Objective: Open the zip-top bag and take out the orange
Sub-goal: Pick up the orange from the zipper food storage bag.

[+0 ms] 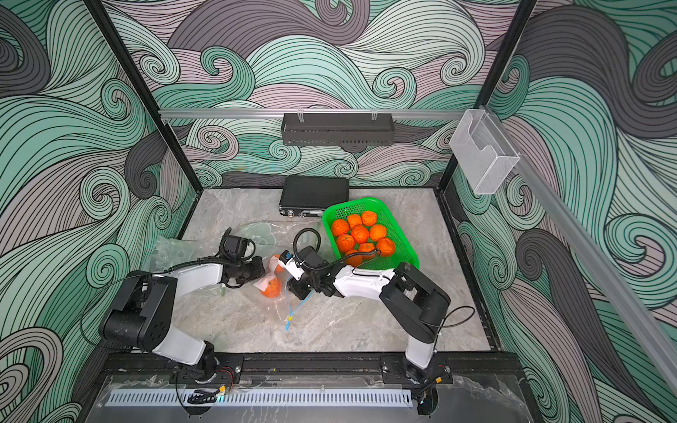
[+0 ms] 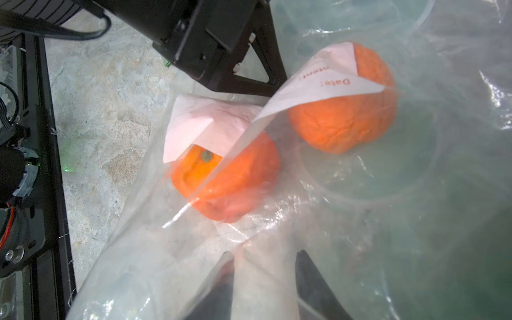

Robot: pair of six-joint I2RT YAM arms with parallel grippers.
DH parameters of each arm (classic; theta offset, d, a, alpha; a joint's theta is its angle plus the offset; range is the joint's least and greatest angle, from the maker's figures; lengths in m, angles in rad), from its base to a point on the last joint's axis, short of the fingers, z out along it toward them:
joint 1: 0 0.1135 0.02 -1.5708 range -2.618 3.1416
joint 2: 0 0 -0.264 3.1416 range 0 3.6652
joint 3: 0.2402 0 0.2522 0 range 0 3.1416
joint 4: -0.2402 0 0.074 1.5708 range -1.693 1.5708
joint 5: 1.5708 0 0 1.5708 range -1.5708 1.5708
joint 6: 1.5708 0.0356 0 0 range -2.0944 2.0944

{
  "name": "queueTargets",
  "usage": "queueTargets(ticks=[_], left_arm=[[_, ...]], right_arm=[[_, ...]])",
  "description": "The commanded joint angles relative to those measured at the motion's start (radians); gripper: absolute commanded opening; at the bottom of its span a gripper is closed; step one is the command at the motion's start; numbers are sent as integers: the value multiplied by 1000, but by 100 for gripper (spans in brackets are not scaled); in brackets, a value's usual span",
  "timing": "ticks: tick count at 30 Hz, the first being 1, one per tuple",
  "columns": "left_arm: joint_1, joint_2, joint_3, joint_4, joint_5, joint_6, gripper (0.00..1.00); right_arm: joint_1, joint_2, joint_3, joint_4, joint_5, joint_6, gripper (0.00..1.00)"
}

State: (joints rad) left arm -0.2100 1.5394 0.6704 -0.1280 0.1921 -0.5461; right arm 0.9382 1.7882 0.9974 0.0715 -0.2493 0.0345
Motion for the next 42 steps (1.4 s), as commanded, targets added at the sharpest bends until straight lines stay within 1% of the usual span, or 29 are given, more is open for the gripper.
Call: queueTargets(ticks=[1,7,12,17,23,27,33,39,42], left_arm=[[-2,33,3,-75,-16,9,0],[-2,27,3,-77,-16,9,0],[-1,28,2,-77,-16,9,0],[-1,25,0,-78,-14,9,0],[0,21,-2,-78,-14,8,0],[-1,20,-4,-76,-13,9,0],[-1,21,-4,-76,-14,9,0],[-1,25,-3,-76,-13,9,0],[-2,26,-3,-76,-11,8,0]], right_arm=[[-13,20,24,60,-53,-43,43],[-24,52,31,100,-107,-84,56],[-24,83,42,132,-168,-114,64],[-21,110,77,116,-256,-122,69],[-15,142,110,104,-249,-135,74],[-10,165,139,102,-246,-134,84],[9,196,183,76,-275,-142,86],[25,247,230,54,-264,-117,88],[31,266,245,49,-255,-108,88]])
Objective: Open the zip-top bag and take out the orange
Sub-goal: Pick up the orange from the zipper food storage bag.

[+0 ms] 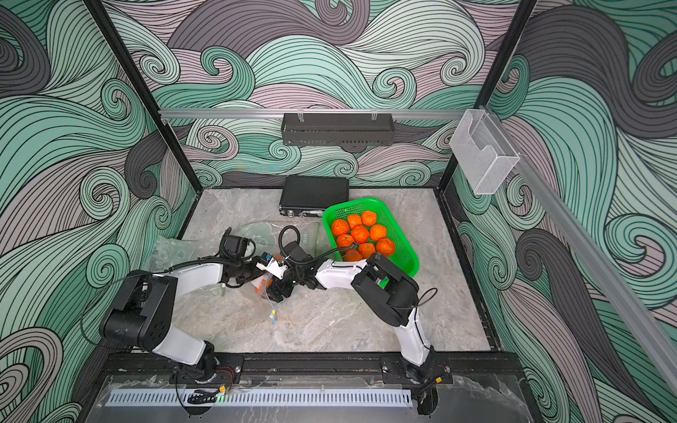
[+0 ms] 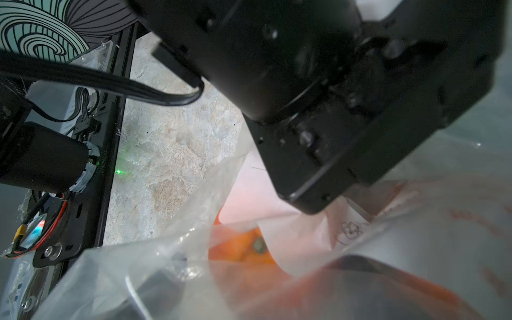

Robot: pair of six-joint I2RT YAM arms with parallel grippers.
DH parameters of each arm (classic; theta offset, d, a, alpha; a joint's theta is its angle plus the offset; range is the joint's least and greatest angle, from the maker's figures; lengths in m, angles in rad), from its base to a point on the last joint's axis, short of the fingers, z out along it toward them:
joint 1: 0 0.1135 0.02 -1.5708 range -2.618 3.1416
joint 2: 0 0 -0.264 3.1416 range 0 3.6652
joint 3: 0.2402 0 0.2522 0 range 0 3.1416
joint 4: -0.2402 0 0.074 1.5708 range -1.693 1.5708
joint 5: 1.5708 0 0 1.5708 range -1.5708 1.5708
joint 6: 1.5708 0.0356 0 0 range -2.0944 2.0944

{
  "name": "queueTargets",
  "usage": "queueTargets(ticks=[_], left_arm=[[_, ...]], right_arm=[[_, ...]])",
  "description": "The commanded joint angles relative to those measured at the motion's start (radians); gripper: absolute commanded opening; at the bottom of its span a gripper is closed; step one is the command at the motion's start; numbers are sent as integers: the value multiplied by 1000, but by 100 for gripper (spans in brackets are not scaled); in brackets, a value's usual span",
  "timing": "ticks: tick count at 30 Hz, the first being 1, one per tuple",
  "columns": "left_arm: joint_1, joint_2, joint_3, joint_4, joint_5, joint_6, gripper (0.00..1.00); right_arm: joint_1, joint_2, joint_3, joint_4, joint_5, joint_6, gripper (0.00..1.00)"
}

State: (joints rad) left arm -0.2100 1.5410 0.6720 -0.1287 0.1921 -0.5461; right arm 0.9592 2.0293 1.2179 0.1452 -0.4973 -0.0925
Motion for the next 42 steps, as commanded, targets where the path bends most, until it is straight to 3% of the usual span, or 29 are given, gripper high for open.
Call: queueTargets(ticks=[1,8,12,27,42], left_arm=[[-2,25,-5,-75,-11,9,0],[-1,22,-5,-75,-13,9,0],[-1,22,-5,-75,-12,9,0],[0,24,-3,-75,-14,9,0],[-1,26,-3,-75,-14,9,0]], right_arm=[[10,29,23,-18,-7,25,87],[10,14,10,-11,-4,33,70],[7,-43,-46,5,24,31,66],[-41,-303,-319,7,185,92,63],[-65,-487,-399,-79,264,167,62]])
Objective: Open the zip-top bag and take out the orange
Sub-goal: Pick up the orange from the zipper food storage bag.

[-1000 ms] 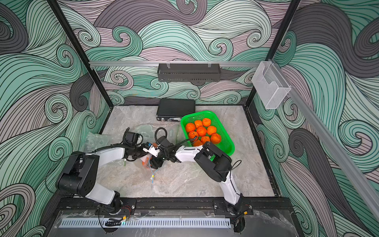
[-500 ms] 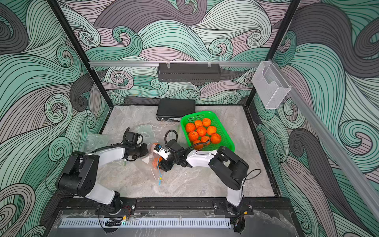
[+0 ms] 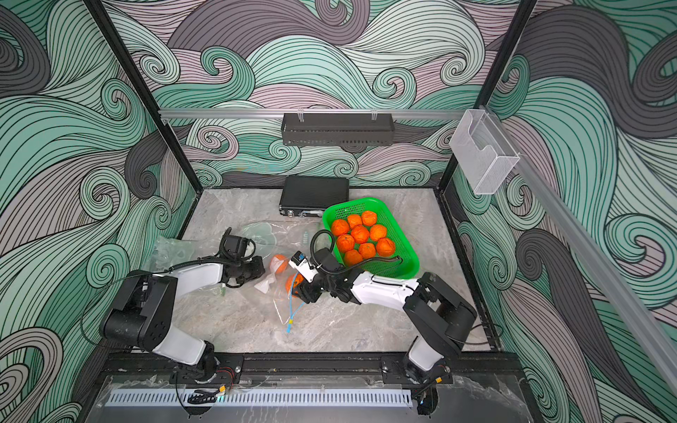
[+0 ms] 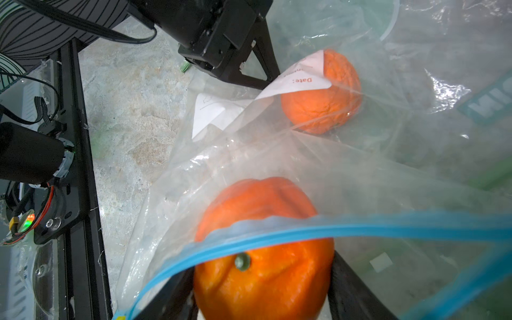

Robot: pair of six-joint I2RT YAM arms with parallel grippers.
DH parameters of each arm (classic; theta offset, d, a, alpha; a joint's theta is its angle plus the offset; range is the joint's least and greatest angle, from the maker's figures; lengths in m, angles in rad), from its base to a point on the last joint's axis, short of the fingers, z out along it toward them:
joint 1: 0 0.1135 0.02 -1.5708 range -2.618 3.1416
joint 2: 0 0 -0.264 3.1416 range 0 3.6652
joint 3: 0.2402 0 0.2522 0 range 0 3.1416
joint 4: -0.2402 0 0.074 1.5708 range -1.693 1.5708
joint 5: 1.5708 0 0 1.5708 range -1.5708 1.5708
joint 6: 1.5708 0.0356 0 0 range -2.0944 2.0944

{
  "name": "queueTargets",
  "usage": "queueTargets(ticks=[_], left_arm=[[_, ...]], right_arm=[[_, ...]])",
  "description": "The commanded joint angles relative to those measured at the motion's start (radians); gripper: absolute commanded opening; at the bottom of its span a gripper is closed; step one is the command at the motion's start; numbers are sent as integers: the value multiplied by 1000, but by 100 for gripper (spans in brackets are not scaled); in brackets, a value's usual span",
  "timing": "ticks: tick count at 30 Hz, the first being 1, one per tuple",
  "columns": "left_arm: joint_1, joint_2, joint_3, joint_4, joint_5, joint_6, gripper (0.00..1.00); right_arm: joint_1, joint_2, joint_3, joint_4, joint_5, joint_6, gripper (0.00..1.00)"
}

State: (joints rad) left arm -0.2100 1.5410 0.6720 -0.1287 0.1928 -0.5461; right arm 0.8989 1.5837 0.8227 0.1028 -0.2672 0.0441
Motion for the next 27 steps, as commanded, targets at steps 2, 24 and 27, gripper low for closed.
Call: queueTargets(ticks=[2,24,27], left_arm=[[-2,25,-3,-77,-15,9,0],[-1,34,-1,-68,-5,5,0],[0,42,6,-73,-5,8,0]], right_arm=[[-5,-68,-11,-57,43,39,62],[-36,-405,2,-329,169,69,62],[-77,-415,7,-363,166,70,62]])
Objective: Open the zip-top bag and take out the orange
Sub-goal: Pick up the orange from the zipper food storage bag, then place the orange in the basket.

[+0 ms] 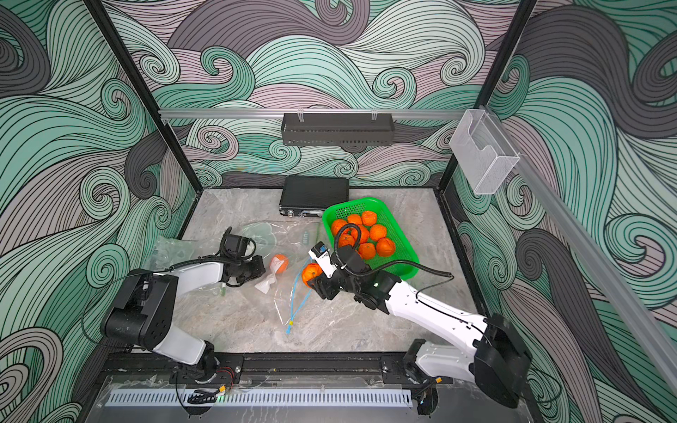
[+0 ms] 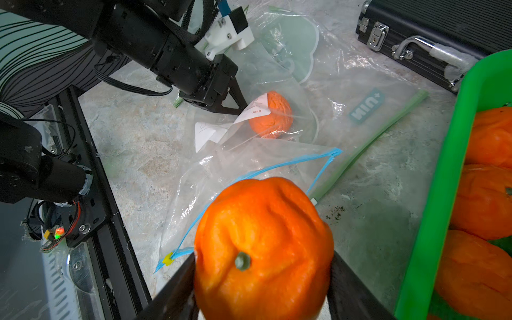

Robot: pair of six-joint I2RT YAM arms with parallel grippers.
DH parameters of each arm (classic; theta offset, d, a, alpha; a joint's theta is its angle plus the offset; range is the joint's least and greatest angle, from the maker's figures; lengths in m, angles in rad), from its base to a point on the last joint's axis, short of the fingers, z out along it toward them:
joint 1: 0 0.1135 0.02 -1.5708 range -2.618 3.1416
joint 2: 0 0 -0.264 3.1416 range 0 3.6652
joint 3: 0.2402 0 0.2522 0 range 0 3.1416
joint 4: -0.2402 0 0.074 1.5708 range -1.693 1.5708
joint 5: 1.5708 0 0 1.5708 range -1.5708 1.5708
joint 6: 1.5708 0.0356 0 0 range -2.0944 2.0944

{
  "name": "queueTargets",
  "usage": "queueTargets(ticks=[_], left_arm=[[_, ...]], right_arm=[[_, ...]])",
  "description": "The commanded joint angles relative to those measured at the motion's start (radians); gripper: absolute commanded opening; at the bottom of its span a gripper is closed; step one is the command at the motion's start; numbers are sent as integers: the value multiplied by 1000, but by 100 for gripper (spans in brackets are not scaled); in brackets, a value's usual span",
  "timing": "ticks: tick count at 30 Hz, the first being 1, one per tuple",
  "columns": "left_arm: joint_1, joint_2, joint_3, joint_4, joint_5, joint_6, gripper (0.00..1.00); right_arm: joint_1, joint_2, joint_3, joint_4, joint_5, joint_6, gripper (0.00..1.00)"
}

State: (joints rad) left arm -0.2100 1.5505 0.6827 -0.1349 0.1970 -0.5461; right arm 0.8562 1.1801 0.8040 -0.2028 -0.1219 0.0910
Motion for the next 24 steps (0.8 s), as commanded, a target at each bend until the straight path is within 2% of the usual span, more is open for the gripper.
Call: queueTargets(ticks=[1,6,11,18,22,24], left_arm=[[0,33,-6,-68,-11,7,0],[-1,31,-9,-62,-14,5,0],[-1,46,4,-69,-11,7,0],[-1,43,4,-68,-14,7,0],[-1,51,7,-66,-7,7,0],[0,49,6,-68,-8,7,0]], right_arm=[[-52,-15,34,-75,10,24,62],[-151,-67,71,-142,-12,30,62],[-257,-102,94,-238,24,62,61],[-413,-129,71,-316,152,115,62],[-465,-132,38,-326,289,148,62],[-492,-112,35,-331,300,173,61]])
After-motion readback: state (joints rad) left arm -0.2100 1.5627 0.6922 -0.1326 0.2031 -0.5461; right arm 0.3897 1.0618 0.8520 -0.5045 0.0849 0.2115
